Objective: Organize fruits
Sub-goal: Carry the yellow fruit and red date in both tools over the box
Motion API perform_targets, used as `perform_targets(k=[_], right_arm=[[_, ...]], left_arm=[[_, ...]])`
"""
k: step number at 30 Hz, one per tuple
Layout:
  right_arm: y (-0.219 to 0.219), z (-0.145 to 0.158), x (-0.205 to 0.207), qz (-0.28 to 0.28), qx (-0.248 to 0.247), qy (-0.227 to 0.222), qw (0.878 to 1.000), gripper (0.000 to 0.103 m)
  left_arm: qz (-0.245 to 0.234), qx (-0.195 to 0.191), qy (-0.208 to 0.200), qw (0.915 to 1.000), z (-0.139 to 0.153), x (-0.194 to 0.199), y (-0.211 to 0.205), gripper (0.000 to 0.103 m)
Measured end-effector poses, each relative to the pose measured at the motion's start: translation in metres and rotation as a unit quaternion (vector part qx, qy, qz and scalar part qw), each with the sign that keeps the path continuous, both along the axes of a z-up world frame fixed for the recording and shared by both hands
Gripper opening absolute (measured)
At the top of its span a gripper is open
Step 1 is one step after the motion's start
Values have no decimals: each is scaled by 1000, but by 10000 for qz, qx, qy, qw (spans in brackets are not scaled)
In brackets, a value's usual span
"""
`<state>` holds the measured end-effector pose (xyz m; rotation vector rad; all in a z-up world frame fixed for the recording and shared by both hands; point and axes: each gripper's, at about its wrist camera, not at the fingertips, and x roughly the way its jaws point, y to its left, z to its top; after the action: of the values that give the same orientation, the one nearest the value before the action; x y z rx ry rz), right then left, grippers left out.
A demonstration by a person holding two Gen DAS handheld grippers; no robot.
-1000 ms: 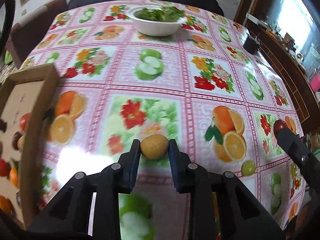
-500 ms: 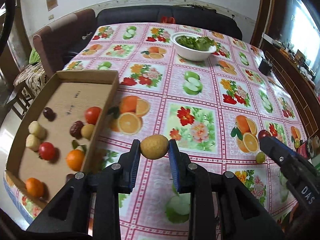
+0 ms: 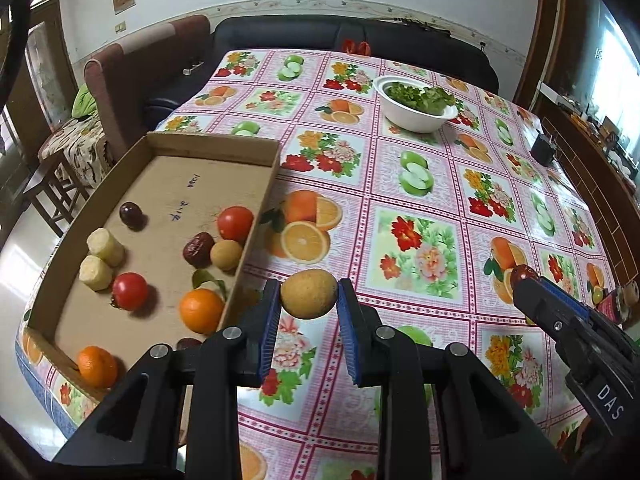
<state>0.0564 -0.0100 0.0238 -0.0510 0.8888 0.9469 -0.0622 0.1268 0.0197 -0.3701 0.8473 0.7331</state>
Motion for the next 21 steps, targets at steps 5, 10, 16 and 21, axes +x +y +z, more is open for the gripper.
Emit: perform_targets(k=[5,10,16,21], right_arm=[[9,0,-7,114,-24,-3,9999,29],[20,-1,-12,226,-50,0,9997,29],[31,-2,-20,359,-110,-4,9993,29],[46,-4,-28,533,-141,3,9985,29]], left_arm=[[68,-5,-14,10000,0,-6,6,26],[168,-54,-45,9998,1,-15,17,26],[308,-129,-97,9994,2,-28,33,26],[406,-136,-117,9990,4,-36,46,26]])
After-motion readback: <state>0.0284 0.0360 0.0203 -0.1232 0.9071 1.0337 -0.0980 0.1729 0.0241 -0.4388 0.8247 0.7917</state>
